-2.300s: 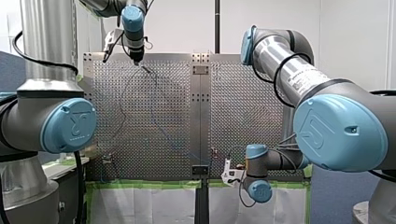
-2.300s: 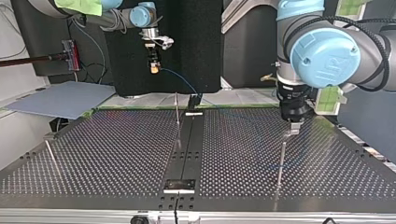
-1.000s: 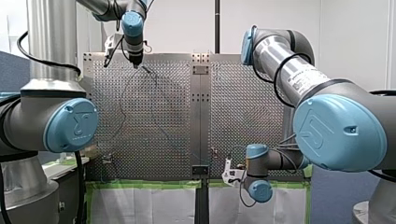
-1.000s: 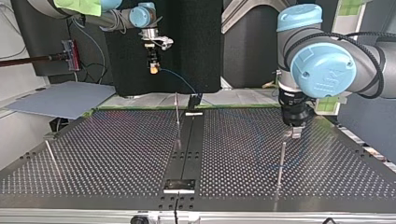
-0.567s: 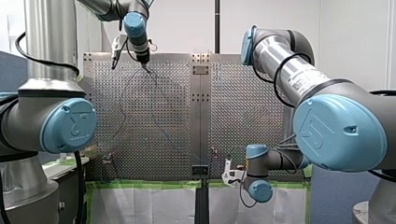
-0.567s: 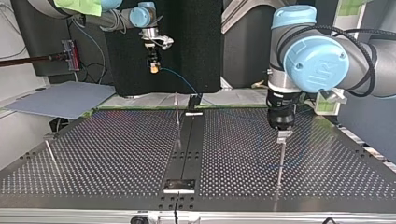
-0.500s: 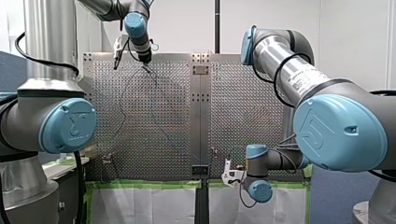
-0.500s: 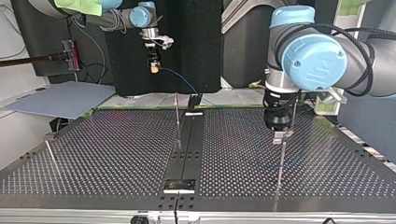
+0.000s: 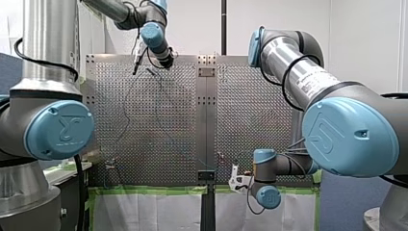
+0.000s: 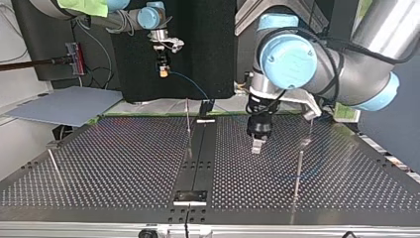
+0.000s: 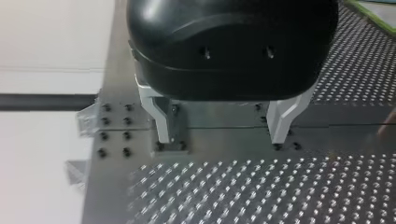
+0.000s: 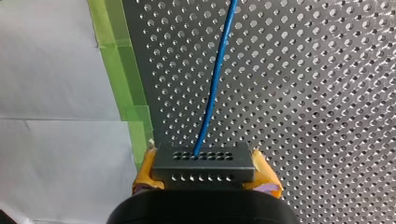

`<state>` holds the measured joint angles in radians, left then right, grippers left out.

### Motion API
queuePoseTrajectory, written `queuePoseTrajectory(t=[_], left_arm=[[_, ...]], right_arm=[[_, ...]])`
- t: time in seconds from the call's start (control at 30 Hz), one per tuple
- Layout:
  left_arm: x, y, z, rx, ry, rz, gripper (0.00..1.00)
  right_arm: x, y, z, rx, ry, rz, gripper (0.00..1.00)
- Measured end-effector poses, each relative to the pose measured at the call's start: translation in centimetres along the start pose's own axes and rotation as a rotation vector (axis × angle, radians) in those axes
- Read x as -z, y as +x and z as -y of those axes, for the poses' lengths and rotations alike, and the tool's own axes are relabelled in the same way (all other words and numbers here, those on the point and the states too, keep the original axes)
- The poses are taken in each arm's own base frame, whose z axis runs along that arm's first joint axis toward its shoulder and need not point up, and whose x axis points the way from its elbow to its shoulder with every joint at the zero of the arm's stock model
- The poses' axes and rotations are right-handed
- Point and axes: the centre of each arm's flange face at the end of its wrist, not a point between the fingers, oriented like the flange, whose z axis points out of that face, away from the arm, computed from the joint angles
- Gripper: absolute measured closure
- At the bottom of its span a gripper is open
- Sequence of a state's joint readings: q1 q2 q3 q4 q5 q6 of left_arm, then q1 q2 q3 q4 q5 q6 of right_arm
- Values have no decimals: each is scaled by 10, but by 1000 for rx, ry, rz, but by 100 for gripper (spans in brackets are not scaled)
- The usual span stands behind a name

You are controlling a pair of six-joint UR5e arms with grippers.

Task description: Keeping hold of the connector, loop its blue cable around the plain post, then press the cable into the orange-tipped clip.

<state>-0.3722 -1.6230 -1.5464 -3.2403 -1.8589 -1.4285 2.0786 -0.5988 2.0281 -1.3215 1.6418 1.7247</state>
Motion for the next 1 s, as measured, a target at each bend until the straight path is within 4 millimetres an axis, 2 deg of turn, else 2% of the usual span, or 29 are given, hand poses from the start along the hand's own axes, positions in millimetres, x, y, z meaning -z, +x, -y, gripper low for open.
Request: queuePoseTrajectory(t=[0.23, 0.47, 0.63, 1.0], left_arm=[[-13, 21, 34, -75, -5, 2, 0], [-38, 56, 43, -134, -69, -25, 0], [-57, 80, 40, -124, -94, -38, 0], [-88, 86, 1, -121, -119, -18, 0]], right_arm=[[0, 0, 0, 2, -2, 2, 100], [0, 0, -1, 0, -3, 1, 100], [0, 0, -2, 0, -5, 0, 100], [-1, 0, -2, -1, -5, 1, 100]])
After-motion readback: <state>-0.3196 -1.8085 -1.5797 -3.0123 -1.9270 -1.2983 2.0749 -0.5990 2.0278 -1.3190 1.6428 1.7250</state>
